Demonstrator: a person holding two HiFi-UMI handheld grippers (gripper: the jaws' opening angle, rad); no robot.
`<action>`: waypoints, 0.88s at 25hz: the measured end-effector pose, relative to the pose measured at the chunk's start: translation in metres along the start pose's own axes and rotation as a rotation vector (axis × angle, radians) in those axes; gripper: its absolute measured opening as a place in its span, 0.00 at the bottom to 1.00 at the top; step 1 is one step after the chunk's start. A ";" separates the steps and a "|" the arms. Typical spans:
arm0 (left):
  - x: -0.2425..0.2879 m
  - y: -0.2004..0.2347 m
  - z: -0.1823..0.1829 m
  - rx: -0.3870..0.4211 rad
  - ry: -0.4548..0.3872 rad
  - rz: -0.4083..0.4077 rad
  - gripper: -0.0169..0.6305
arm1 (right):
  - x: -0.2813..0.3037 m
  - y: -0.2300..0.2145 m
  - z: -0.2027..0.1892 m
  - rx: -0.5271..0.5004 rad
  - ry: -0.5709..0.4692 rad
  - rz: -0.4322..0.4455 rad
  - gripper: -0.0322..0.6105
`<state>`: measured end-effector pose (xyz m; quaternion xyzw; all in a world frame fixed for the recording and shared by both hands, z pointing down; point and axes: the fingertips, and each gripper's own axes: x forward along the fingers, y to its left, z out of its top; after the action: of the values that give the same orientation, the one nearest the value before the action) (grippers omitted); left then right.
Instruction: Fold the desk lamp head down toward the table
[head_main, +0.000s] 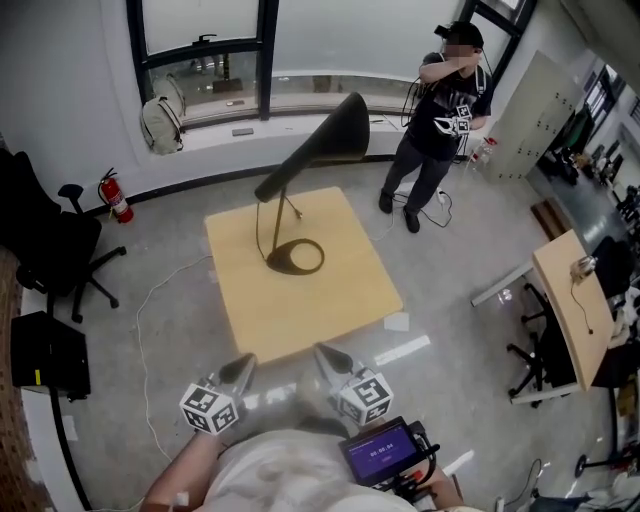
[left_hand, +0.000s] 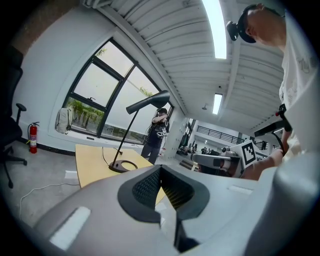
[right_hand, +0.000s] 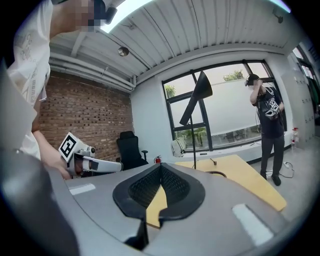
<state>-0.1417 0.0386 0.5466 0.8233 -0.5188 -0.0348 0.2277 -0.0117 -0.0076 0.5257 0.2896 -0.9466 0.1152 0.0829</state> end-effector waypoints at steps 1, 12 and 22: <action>0.005 0.002 0.002 0.002 -0.001 0.003 0.03 | 0.004 -0.004 0.004 -0.009 -0.006 0.011 0.07; 0.085 0.011 0.041 0.034 -0.019 0.007 0.03 | 0.034 -0.073 0.038 -0.010 -0.046 0.052 0.07; 0.142 0.015 0.064 0.063 -0.017 0.025 0.03 | 0.057 -0.130 0.047 0.021 -0.032 0.076 0.07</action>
<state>-0.1081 -0.1121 0.5208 0.8231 -0.5320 -0.0225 0.1977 0.0117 -0.1551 0.5159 0.2562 -0.9568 0.1236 0.0602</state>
